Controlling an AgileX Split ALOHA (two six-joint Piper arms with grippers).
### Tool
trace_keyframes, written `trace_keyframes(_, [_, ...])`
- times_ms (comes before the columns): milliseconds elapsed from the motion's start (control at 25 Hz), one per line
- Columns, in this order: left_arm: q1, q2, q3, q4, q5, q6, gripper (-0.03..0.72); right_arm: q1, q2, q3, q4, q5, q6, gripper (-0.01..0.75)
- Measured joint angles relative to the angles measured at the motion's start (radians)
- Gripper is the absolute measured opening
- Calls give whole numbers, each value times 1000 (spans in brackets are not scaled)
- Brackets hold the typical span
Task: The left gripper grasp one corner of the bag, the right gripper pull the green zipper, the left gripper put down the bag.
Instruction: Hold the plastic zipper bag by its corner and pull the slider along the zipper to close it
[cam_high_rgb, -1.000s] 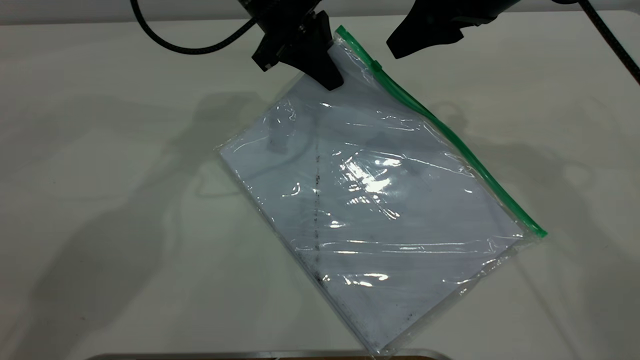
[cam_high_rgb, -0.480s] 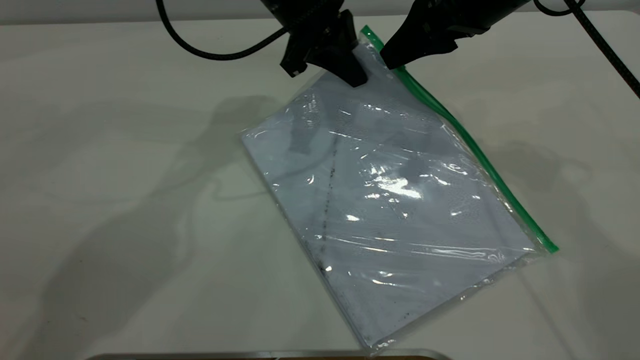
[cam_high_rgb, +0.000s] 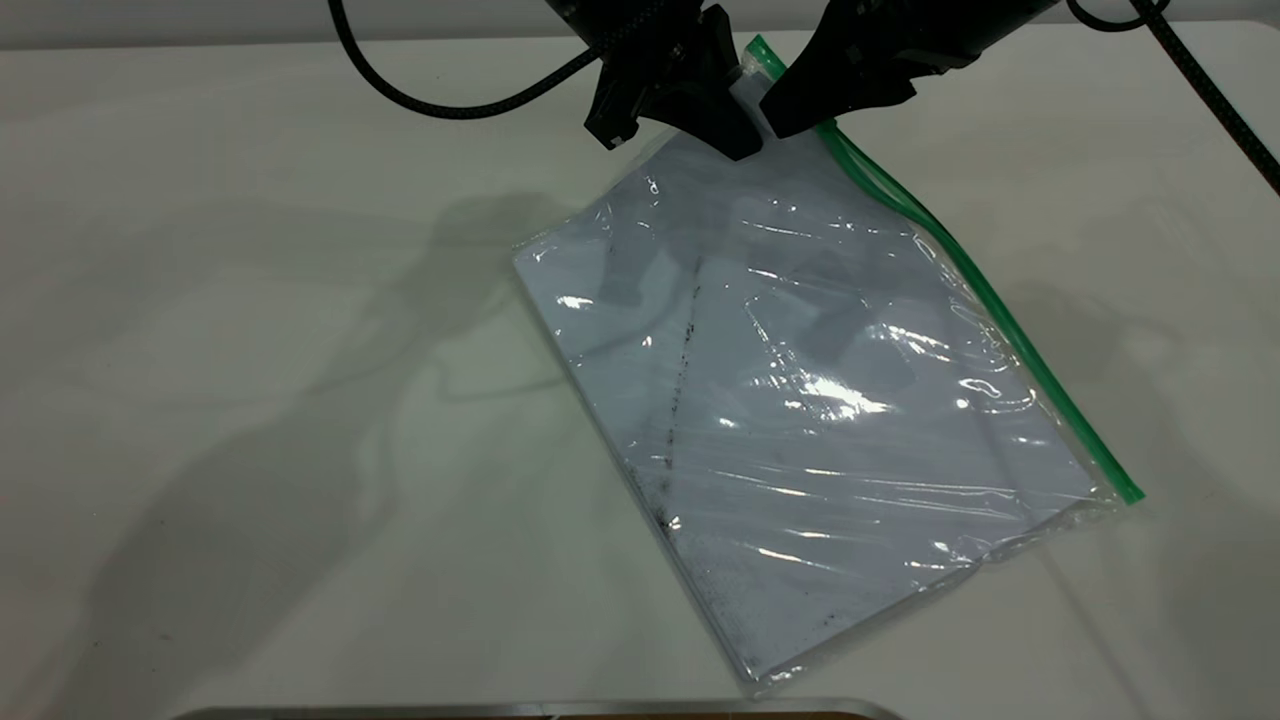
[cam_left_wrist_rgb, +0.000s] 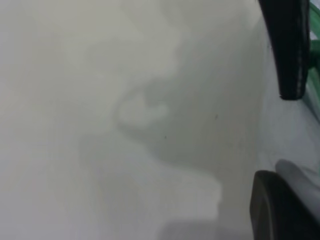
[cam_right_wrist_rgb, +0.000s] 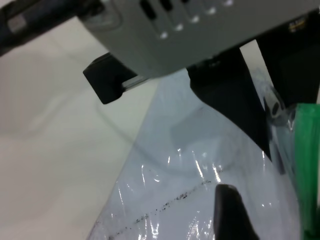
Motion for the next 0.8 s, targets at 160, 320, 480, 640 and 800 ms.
trace_keyframes(160, [0, 0, 0, 0, -2, 0, 51, 0, 5, 0, 0, -1, 0, 347])
trace_keyframes(320, [0, 1, 0, 0, -2, 2, 51, 0, 26, -6, 2, -4, 0, 249])
trace_keyframes(480, [0, 2, 0, 4, -6, 2, 51, 0, 37, -6, 7, -22, 0, 227])
trace_keyframes(640, [0, 2, 0, 5, -16, 1, 51, 0, 38, -6, 8, -60, 0, 255])
trace_keyframes(800, [0, 2, 0, 0, -18, -1, 51, 0, 42, -6, 8, -112, 0, 275])
